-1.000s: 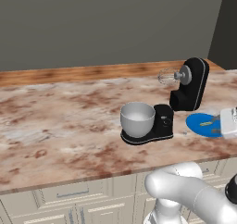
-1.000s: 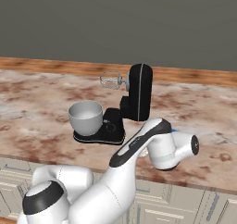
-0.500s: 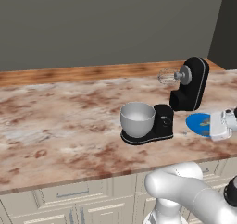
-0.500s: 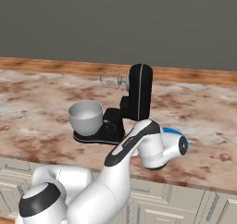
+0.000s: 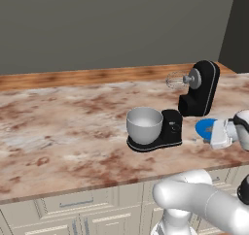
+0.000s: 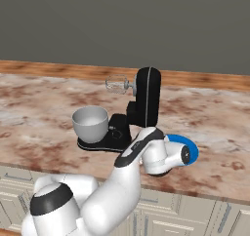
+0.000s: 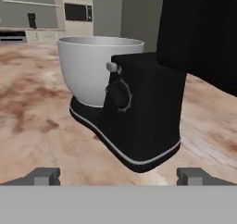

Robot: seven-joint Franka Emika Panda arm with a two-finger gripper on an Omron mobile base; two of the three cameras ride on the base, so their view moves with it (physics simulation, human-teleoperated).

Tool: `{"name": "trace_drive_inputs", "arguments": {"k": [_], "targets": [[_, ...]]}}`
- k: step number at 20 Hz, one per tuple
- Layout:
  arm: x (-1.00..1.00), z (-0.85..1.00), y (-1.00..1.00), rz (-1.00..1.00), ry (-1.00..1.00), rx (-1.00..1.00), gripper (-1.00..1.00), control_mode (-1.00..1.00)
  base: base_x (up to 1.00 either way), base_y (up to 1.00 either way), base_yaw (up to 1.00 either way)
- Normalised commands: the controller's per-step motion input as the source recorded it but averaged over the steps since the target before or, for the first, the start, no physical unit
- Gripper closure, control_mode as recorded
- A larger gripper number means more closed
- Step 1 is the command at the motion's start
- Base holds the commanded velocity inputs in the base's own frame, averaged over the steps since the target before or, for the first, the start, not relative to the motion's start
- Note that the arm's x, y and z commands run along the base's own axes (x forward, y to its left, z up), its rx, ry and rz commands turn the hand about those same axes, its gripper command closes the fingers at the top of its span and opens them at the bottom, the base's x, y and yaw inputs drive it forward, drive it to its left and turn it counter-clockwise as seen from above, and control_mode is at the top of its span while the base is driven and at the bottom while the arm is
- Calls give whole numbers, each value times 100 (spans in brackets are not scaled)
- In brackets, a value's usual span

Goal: Add butter and sugar cubes to the stand mixer bowl and then turn on the stand mixer to begin making frosting.

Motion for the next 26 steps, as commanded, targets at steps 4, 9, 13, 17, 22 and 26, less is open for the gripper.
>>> {"name": "trace_drive_inputs", "arguments": {"k": [4, 9, 13, 17, 22, 26], "targets": [[12, -20, -13, 0, 0, 0, -100, -100, 0, 0, 0], [29, -14, 0, 0, 0, 0, -100, -100, 0, 0, 0], [29, -19, 0, 0, 0, 0, -100, -100, 0, 0, 0], [14, -25, 0, 0, 0, -1, -100, -100, 0, 0, 0], [10, -21, -3, 0, 0, 0, -100, -100, 0, 0, 0], [16, -11, -2, 0, 0, 0, -100, -100, 0, 0, 0]]}}
